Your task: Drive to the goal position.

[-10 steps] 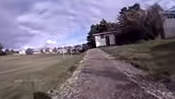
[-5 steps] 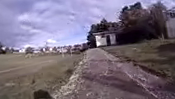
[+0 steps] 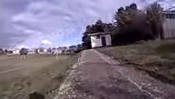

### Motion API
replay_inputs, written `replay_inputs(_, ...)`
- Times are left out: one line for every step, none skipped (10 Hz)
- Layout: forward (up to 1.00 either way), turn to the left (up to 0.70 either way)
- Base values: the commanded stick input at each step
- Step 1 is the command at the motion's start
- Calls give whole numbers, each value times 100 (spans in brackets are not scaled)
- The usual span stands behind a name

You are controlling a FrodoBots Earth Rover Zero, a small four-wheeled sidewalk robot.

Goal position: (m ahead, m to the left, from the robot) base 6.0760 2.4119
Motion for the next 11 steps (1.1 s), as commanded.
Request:
replay_inputs(100,0)
replay_inputs(100,0)
replay_inputs(100,0)
replay_inputs(100,0)
replay_inputs(100,0)
replay_inputs(100,0)
replay_inputs(100,0)
replay_inputs(100,0)
replay_inputs(100,0)
replay_inputs(100,0)
replay_inputs(100,0)
